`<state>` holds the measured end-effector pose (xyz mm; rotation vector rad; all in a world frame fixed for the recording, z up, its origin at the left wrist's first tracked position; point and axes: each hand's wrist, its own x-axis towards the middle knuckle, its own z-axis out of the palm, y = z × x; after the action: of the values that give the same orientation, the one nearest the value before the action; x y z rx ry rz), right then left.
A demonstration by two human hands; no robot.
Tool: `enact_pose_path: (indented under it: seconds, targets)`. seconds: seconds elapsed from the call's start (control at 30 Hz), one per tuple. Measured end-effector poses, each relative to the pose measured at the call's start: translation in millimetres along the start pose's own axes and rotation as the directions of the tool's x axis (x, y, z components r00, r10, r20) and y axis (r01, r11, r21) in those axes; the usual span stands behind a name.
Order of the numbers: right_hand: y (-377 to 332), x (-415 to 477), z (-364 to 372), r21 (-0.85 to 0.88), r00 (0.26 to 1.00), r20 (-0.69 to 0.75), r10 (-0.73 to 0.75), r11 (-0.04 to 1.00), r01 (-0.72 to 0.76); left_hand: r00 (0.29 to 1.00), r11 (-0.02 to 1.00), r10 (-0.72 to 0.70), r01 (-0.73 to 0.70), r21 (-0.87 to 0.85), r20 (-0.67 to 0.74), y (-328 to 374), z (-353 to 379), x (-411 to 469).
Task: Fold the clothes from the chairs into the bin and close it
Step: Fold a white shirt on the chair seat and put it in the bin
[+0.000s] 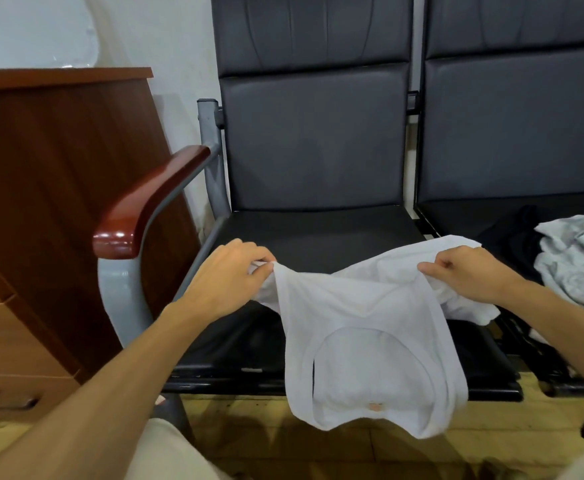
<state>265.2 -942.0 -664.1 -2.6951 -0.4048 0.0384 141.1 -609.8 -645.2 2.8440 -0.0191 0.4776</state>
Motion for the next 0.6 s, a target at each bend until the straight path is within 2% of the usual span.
enact_pose_path:
  seconds: [0.17, 0.27, 0.37, 0.5, 0.57, 0.6]
  targets:
    - [-12.3, -13.8, -5.6, 0.066, 1.000, -0.017, 0.003, 0.998, -0.002, 0.994, 0.958, -0.095, 0.075, -0.275, -0.059, 7.0, -17.6, -18.0]
    - [-16.0, -20.4, -8.2, 0.059, 0.999, 0.005, -0.032, 0.998, 0.032, 0.989, 0.957, -0.109, 0.133, -0.256, 0.104, 3.6, -17.5, -26.5]
    - [-17.1, -27.9, -11.7, 0.119, 0.985, 0.134, -0.109, 0.989, 0.093, 0.955, 0.965, -0.106, 0.165, -0.201, 0.276, 0.5, -14.0, -34.6]
    - [-17.7, -40.2, -22.7, 0.232, 0.916, 0.356, -0.184, 0.967, 0.104, 0.929, 0.920, -0.141, 0.250, -0.300, 0.343, 3.2, -17.2, -36.8]
    - [-13.1, -42.8, -27.0, 0.288, 0.884, 0.409, -0.228, 0.951, 0.111, 0.888, 0.890, -0.149, 0.313, -0.333, 0.436, 4.3, -17.7, -35.8]
    - [-9.8, -42.6, -27.3, 0.288, 0.872, 0.422, -0.249, 0.949, 0.132, 0.855, 0.896, -0.150, 0.330, -0.298, 0.497, 3.6, -16.9, -35.6]
